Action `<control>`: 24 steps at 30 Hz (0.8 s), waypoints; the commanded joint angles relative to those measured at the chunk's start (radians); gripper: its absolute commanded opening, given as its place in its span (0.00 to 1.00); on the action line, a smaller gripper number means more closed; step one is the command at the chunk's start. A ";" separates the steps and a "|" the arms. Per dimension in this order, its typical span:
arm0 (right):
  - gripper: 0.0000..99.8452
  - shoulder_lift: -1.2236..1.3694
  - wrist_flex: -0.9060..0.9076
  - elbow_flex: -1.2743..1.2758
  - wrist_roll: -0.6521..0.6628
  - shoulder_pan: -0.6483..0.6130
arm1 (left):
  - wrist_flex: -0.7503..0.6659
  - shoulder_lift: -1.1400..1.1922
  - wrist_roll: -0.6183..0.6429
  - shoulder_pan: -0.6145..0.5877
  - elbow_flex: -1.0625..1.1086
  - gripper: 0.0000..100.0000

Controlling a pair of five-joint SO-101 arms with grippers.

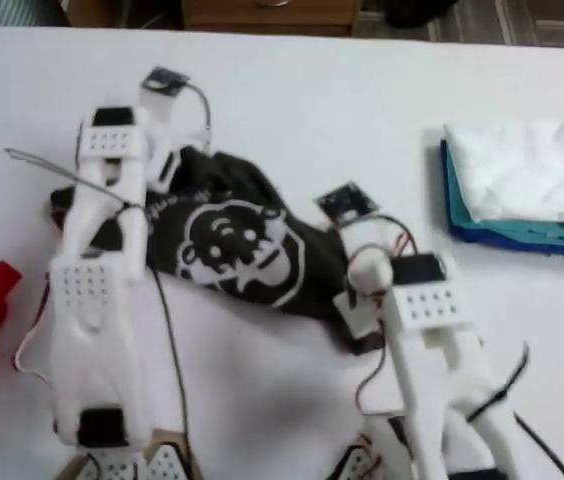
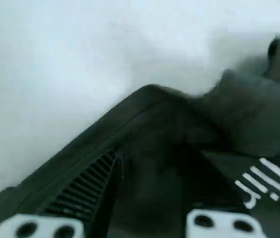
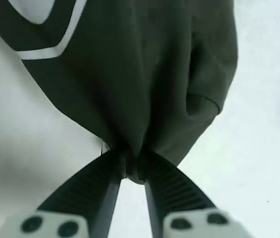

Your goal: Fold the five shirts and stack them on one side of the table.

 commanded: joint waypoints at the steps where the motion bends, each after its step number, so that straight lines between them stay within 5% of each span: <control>1: 0.02 -0.094 -0.016 0.003 0.005 0.053 | 0.213 0.130 -0.025 -0.064 -0.220 0.07; 4: 0.02 -0.114 -0.064 0.003 0.003 0.091 | 0.359 0.193 -0.028 -0.133 -0.394 0.04; 10: 0.02 -0.114 -0.151 0.008 -0.002 0.097 | 0.370 0.140 -0.037 -0.296 -0.371 0.02; 21: 0.03 -0.079 -0.334 -0.018 -0.101 0.097 | 0.365 -0.299 -0.253 -0.419 0.444 0.02; 24: 0.12 0.050 -0.321 -0.118 -0.166 0.085 | 0.364 -0.486 -0.305 -0.440 0.618 0.02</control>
